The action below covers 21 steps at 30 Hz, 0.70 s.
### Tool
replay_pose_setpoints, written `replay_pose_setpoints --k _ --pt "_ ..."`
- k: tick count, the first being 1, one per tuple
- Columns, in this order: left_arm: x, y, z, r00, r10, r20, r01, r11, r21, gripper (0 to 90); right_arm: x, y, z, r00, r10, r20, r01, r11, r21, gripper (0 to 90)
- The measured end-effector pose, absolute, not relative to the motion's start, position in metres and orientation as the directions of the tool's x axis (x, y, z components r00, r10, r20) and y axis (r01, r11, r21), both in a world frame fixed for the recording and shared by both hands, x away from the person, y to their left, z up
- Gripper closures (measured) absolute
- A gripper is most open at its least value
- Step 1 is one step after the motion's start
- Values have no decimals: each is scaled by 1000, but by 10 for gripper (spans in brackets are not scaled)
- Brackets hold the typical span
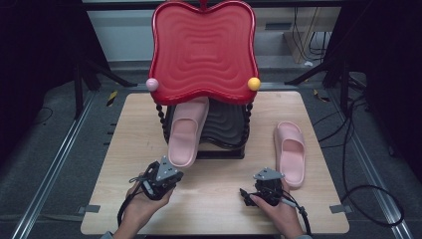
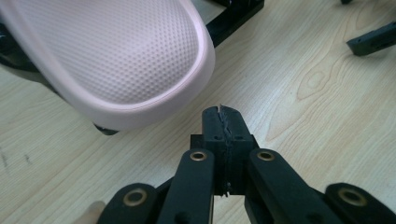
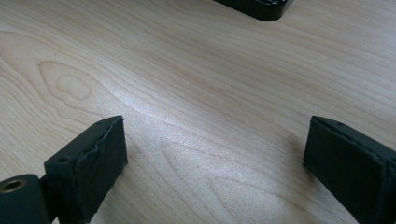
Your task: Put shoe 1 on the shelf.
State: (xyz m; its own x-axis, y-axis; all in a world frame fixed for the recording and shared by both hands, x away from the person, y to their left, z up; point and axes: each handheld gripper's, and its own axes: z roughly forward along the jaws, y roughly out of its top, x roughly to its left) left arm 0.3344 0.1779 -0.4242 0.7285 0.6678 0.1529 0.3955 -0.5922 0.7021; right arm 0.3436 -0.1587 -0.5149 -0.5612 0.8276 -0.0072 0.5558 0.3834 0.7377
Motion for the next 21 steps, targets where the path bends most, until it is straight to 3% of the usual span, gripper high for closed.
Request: replay_pose_setpoints --k 14,21 --pt "351 162 -429 733 664 148 401 -597 695 900 344 -159 -515 -563 827 -8 555 385 737 64" --pt "363 162 -421 717 690 101 422 -545 724 900 343 -159 -515 -563 826 -8 555 385 737 64"
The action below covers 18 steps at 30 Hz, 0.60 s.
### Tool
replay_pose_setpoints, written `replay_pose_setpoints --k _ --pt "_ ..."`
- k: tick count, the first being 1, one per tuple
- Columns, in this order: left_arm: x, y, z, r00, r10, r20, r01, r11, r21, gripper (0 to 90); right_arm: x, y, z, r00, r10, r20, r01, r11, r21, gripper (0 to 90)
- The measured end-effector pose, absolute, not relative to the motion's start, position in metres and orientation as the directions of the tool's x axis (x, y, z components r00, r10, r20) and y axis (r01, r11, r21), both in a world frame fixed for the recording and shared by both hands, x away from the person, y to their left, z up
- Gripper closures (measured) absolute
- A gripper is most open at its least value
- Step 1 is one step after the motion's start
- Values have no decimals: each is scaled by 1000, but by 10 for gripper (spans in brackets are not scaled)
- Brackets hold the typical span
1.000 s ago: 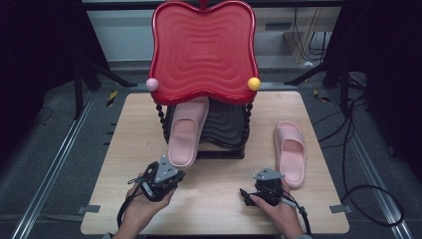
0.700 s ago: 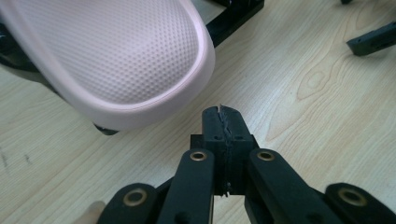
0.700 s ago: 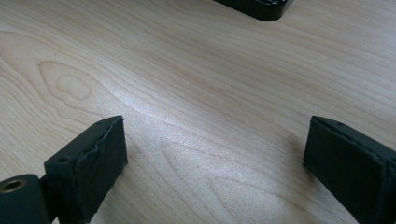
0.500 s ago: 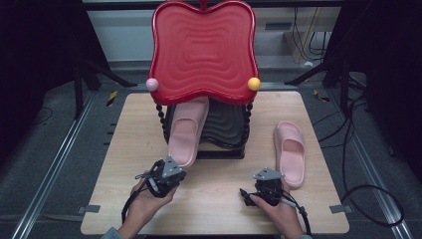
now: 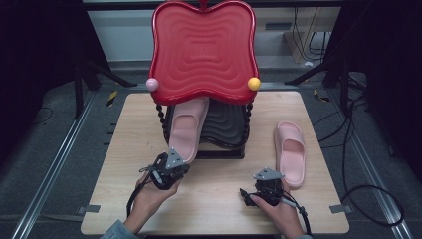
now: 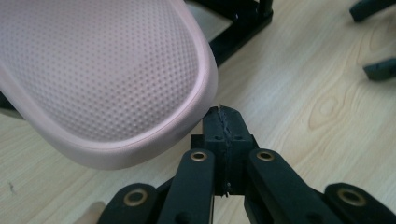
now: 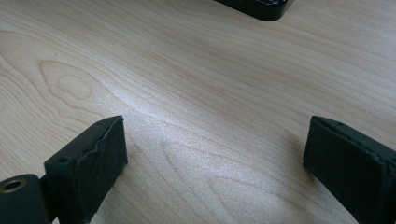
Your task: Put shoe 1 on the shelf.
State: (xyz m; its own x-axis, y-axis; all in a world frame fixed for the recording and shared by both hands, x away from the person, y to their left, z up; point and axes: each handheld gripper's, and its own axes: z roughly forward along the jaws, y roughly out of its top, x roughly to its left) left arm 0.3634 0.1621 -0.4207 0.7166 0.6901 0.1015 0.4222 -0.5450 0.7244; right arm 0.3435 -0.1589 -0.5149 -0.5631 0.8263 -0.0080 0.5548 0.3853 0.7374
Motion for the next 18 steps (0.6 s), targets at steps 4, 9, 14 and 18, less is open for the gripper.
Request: replay_pose_setpoints --k 4,9,14,18 --pt "371 158 -411 716 693 89 421 -529 737 900 344 -159 -515 -563 826 -8 554 386 737 64" --pt "384 154 -402 717 691 87 424 -532 733 900 344 -159 -515 -564 826 -9 554 386 737 64" --pt "397 153 -394 711 702 52 443 -503 742 900 343 -159 -515 -565 825 -9 554 387 737 64" --pt "406 153 -390 712 702 17 464 -489 738 900 343 -159 -515 -565 825 -9 554 388 737 64"
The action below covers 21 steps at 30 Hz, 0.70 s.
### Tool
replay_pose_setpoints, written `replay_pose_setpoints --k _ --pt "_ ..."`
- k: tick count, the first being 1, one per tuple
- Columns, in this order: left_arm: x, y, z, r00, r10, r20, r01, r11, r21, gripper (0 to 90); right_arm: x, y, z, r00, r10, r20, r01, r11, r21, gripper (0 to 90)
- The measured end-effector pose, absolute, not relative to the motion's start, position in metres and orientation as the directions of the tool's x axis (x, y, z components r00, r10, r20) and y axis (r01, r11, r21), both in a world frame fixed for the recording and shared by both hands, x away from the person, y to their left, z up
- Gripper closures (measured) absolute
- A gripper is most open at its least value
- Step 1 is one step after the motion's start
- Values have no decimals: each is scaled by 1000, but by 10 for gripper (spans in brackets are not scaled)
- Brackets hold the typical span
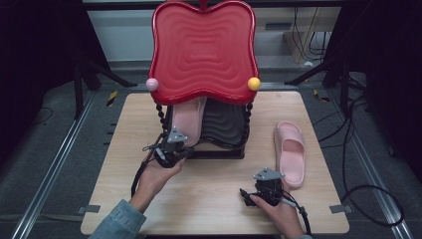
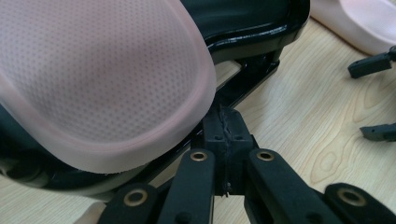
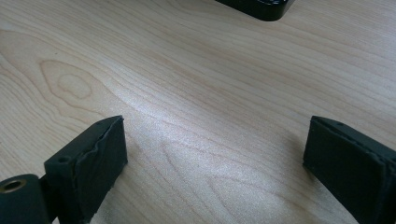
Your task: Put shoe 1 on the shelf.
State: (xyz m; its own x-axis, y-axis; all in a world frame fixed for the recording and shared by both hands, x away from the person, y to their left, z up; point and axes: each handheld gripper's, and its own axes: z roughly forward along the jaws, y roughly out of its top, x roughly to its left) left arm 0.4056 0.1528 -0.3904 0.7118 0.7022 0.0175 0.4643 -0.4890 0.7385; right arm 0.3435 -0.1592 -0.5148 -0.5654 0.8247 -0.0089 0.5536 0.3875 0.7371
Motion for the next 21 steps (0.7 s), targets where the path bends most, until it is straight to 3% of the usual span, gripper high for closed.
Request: replay_pose_setpoints --k 21 --pt "423 143 -399 722 688 -66 524 -482 702 889 343 -159 -515 -566 824 -10 554 389 736 64"
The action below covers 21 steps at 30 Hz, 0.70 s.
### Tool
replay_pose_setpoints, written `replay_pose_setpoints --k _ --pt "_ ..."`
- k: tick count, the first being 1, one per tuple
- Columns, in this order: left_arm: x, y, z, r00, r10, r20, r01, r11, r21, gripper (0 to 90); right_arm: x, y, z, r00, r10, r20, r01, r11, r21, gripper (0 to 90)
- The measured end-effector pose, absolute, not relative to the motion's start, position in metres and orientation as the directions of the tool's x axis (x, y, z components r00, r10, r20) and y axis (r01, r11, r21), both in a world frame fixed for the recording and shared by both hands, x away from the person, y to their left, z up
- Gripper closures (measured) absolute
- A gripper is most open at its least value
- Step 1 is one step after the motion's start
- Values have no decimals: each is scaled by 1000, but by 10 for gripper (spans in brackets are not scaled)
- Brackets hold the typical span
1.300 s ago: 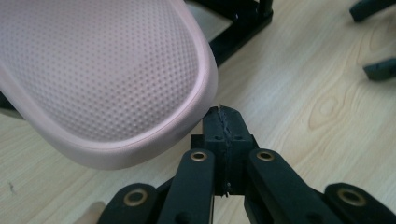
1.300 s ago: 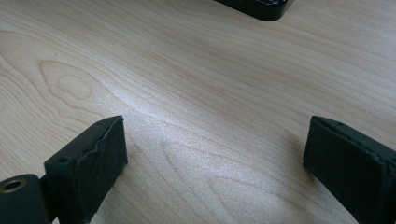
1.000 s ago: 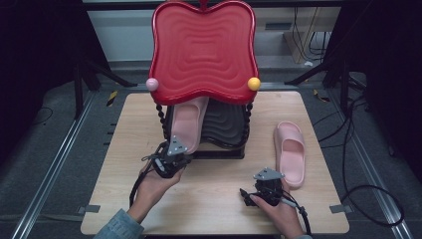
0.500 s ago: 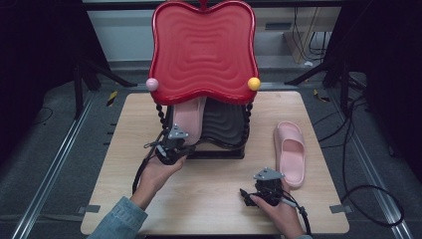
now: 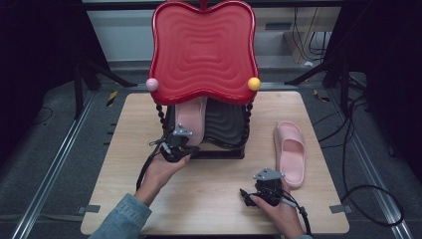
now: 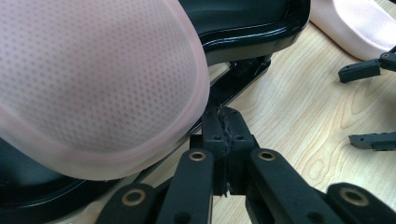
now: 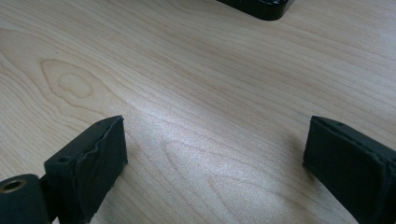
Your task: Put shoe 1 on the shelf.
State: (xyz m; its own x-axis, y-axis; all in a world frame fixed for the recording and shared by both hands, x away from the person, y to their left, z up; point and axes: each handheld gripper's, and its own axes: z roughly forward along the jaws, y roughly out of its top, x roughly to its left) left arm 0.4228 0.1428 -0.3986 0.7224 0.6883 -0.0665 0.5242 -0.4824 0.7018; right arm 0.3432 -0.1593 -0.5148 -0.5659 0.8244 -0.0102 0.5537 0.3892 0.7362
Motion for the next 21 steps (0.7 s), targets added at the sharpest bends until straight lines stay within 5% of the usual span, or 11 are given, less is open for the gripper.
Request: replay_pose_setpoints --k 13,21 --pt "404 141 -388 743 667 -52 483 -480 732 793 343 -159 -515 -564 826 -10 556 389 735 66" --pt "375 163 -381 731 682 -28 444 -444 778 704 338 -166 -497 -532 846 -33 526 361 770 225"
